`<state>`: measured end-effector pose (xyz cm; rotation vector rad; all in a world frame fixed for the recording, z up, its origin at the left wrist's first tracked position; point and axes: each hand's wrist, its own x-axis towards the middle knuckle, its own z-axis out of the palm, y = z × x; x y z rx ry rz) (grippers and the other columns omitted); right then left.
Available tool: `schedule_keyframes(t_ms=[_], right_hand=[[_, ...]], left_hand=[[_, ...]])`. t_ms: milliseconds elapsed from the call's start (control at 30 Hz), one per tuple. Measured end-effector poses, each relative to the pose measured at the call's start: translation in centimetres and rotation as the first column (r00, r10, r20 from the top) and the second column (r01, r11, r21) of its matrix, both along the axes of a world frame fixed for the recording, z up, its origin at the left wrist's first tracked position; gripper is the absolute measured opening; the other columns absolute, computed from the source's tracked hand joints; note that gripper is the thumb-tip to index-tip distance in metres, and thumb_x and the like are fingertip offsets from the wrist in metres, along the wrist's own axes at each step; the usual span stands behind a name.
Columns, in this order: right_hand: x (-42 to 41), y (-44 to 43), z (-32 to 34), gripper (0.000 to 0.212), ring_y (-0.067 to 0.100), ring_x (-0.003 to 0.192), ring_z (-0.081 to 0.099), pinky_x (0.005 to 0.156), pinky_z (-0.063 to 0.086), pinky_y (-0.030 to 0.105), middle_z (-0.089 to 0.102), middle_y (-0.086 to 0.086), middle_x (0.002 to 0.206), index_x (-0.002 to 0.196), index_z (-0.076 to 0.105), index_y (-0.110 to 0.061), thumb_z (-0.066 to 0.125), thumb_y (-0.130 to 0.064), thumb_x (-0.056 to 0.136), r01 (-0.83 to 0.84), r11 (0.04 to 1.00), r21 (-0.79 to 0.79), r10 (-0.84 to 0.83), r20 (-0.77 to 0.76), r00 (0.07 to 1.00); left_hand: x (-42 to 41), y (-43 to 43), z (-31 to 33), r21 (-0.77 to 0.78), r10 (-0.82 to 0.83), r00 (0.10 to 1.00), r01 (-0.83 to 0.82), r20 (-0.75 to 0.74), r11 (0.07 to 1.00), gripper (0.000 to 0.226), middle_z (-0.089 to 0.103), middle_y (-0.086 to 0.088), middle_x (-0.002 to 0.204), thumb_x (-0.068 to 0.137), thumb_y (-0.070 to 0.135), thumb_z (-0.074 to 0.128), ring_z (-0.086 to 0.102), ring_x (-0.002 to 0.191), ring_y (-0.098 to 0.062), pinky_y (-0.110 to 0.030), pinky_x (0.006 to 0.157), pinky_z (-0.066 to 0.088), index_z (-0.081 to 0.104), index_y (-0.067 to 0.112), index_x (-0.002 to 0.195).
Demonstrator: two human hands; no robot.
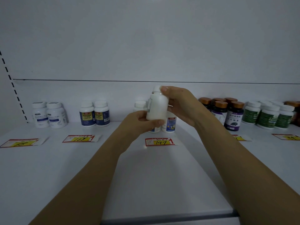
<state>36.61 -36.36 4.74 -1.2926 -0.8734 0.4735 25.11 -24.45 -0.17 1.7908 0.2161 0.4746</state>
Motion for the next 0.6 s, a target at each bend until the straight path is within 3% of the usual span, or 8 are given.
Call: schedule_keyframes(t_ms=[100,200,300,400,600], right_hand=[[-0.27,0.32,-0.10,0.035,0.025,0.108,0.062,0.098,0.050,0.041,0.066,0.012,0.116,0.115,0.064,-0.008,0.060,-0.033,0.091,0.037,0.998,-0.046,-0.035,0.032,0.999],[-0.29,0.50,-0.15,0.034,0.021,0.101,0.066,0.092,0.054,0.036,0.069,0.006,0.109,0.113,0.065,-0.010,0.065,-0.033,0.088,0.107,0.993,-0.040,-0.103,0.084,0.991],[0.10,0.19,-0.09,0.026,0.023,0.099,0.065,0.093,0.054,0.038,0.069,0.007,0.105,0.110,0.066,-0.008,0.062,-0.025,0.091,0.069,0.997,0.023,-0.069,-0.015,0.998],[0.17,0.11,-0.06,0.028,0.029,0.106,0.064,0.095,0.052,0.042,0.066,0.014,0.115,0.115,0.063,-0.005,0.056,-0.022,0.094,0.004,0.999,0.039,-0.002,-0.063,0.998],[-0.13,0.60,-0.16,0.030,0.019,0.095,0.066,0.089,0.054,0.035,0.069,0.007,0.105,0.111,0.066,-0.013,0.061,-0.034,0.090,0.060,0.998,-0.025,-0.059,0.036,0.998]], left_hand=[[-0.08,-0.16,0.14,0.017,0.046,0.998,-0.047,0.049,0.999,0.029,0.066,0.015,0.088,0.073,0.026,0.078,0.063,0.078,0.004,-0.009,0.063,0.049,0.058,0.029,0.093],[-0.20,-0.22,0.26,0.040,0.068,0.996,-0.070,0.060,0.997,0.036,0.062,0.019,0.085,0.073,0.026,0.079,0.060,0.072,0.009,-0.004,0.054,0.045,0.055,0.027,0.099],[-0.33,-0.23,0.37,-0.011,0.026,0.998,-0.026,0.051,1.000,0.032,0.066,0.018,0.088,0.075,0.025,0.076,0.063,0.073,0.010,-0.003,0.056,0.047,0.059,0.026,0.103],[-0.40,-0.31,0.37,-0.022,0.001,0.999,0.000,0.053,1.000,0.026,0.069,0.015,0.089,0.077,0.022,0.076,0.065,0.072,0.009,-0.005,0.057,0.048,0.062,0.028,0.098],[-0.33,-0.34,0.42,-0.017,0.068,0.995,-0.067,0.072,0.998,0.037,0.067,0.010,0.096,0.074,0.023,0.078,0.064,0.085,0.000,-0.015,0.070,0.052,0.059,0.022,0.106]])
